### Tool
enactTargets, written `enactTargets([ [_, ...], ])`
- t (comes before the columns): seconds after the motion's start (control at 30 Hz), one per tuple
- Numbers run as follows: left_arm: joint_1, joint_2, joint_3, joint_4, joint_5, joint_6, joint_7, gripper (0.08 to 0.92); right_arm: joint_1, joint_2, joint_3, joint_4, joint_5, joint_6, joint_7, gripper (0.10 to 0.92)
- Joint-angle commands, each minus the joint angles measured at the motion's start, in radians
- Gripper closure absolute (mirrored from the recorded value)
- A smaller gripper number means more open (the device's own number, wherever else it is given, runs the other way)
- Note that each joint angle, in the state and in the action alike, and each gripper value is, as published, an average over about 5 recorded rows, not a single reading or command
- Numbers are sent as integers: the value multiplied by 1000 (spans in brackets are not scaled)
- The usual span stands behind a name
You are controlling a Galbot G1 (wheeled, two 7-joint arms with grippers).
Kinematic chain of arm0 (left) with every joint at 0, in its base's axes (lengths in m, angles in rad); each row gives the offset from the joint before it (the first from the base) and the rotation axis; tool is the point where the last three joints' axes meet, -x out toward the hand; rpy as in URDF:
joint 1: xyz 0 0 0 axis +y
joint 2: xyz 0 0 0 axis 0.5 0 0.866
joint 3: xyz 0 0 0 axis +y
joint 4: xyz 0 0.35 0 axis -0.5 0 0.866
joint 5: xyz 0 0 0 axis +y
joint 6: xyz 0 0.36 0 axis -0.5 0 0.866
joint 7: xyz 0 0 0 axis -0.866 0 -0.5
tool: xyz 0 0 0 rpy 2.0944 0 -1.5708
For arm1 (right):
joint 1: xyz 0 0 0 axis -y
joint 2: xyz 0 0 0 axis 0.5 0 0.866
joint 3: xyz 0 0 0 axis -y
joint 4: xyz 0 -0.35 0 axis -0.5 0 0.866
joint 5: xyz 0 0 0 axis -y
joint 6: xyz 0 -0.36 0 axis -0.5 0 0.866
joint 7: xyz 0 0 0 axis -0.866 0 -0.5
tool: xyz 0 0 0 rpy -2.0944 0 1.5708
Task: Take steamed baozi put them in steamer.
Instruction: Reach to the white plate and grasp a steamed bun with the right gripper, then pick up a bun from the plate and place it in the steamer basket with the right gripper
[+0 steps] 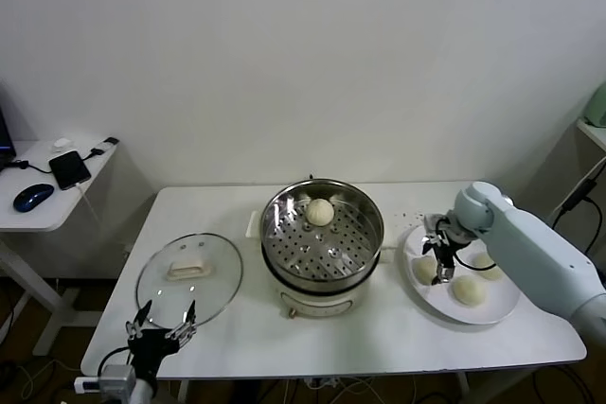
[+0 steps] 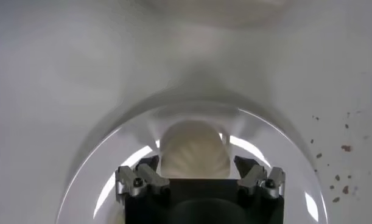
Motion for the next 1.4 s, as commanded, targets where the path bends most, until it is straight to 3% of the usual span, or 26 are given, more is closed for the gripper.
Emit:
enactTargets([
  [0.03, -1, 0, 1, 1, 0, 0, 0, 177, -9, 14, 5, -21, -17, 1, 7, 203],
  [0.13, -2, -1, 2, 1, 1, 0, 0, 177, -9, 12, 7, -22, -11, 0, 7, 233],
  [0.43, 0, -1, 3, -5, 1, 0, 0, 177, 19, -22, 7, 21, 31, -14, 1, 456],
  [0.73, -13, -7, 9, -10, 16, -1, -3, 177, 256, -138, -153, 122, 178, -54, -32, 494],
  [0.97, -21, -9, 11, -16, 35, -1, -5, 177, 660, -171, -528, 192, 482, -134, -63, 499],
  [1.27, -30, -6, 8, -35, 36, 4, -4, 177, 1072, 20, -874, 227, 862, -301, -52, 501],
  [1.4, -28, -6, 8, -41, 35, 6, -5, 177, 1081, 130, -879, 216, 929, -363, -37, 499],
])
